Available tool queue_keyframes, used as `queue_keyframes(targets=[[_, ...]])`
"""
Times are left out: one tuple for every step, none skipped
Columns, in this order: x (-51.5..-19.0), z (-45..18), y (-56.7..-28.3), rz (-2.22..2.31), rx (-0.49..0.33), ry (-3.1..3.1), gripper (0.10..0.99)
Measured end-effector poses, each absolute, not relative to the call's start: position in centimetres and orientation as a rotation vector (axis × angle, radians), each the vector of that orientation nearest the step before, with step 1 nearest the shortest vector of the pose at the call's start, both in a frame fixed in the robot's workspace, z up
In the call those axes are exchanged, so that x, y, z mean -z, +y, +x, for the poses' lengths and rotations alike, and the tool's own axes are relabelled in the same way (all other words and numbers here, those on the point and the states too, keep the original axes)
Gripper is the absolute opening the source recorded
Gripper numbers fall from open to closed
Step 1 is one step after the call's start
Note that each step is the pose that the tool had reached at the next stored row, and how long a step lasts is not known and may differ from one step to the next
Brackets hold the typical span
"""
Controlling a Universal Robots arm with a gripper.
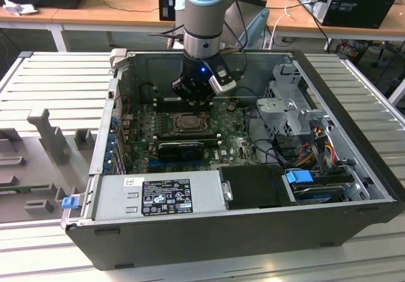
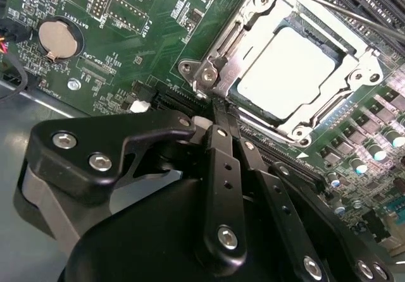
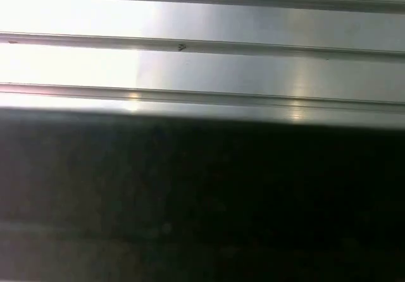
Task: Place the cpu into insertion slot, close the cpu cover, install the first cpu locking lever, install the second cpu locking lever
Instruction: 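Install the first cpu locking lever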
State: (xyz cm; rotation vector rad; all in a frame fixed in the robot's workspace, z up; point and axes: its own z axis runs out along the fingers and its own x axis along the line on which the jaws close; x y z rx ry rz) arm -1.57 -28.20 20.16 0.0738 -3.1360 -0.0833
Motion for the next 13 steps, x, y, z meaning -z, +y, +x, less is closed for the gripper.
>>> queue_keyframes(targets=[[-20.1, -1.6, -28.2, 0.075, 0.084, -3.136, 0.106], [-20.1, -1.6, -28.2, 0.076, 0.085, -3.136, 0.106], [-20.1, -1.6, -28.2, 0.076, 0.087, -3.136, 0.106], [-20.1, -1.6, -28.2, 0.077, 0.087, -3.136, 0.106], [-20.2, -1.6, -28.1, 0.078, 0.088, -3.136, 0.106], [-20.4, -1.5, -28.1, 0.078, 0.089, -3.136, 0.106], [-20.6, -1.5, -28.1, 0.078, 0.089, -3.136, 0.106], [-21.5, -1.6, -28.1, 0.078, 0.088, -3.136, 0.106], [-22.5, -1.6, -28.1, 0.078, 0.087, -3.136, 0.106], [-22.6, -1.6, -28.1, 0.078, 0.087, -3.136, 0.106], [-22.6, -1.6, -28.1, 0.078, 0.088, -3.136, 0.106], [-22.6, -1.6, -28.1, 0.078, 0.087, -3.136, 0.106], [-22.7, -1.6, -28.2, 0.078, 0.087, -3.136, 0.106]])
